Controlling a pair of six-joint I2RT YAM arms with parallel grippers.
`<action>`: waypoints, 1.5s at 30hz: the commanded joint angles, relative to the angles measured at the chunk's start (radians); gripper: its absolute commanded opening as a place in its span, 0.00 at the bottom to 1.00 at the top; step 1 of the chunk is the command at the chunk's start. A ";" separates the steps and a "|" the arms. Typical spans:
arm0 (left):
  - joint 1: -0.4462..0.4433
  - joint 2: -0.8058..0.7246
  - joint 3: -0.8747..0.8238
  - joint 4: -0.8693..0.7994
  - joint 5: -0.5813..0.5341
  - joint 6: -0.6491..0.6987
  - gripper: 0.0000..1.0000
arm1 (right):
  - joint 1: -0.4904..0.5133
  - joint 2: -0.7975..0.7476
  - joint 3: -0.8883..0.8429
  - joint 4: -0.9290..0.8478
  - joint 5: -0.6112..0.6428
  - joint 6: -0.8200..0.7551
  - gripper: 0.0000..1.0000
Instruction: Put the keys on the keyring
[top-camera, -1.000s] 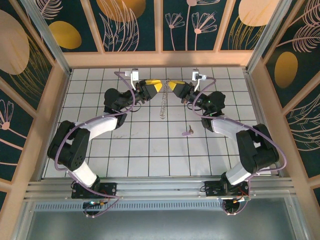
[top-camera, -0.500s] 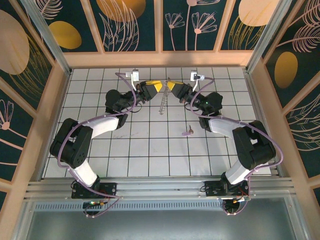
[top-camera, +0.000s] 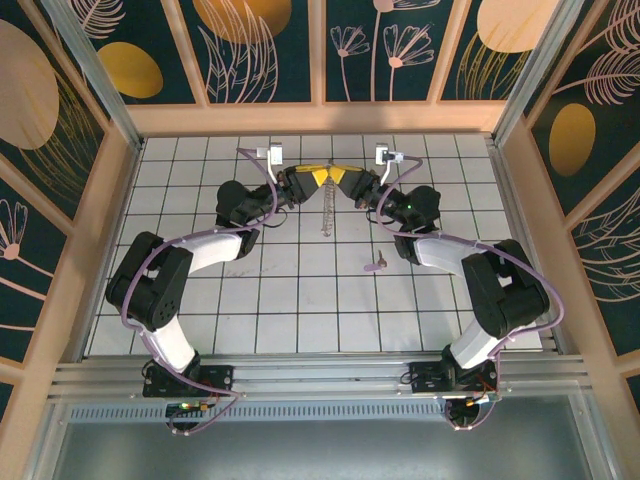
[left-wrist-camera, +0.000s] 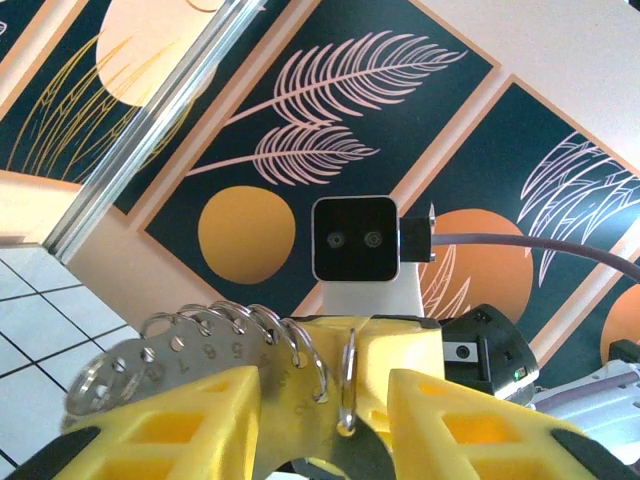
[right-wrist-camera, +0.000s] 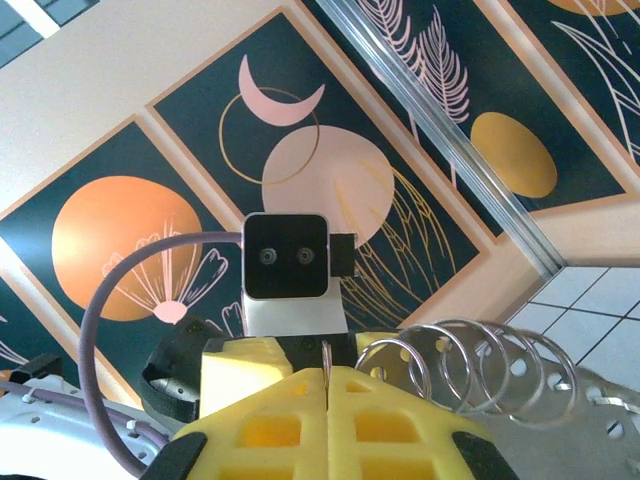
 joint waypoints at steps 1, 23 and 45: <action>-0.005 0.003 0.021 0.057 0.003 -0.009 0.38 | 0.009 0.006 0.034 0.076 0.005 0.005 0.00; -0.009 0.028 0.033 0.077 0.009 -0.022 0.15 | 0.009 0.020 0.034 0.066 -0.006 0.001 0.00; -0.010 0.006 0.042 -0.027 0.035 0.072 0.00 | -0.068 -0.067 -0.033 -0.049 0.016 -0.023 0.44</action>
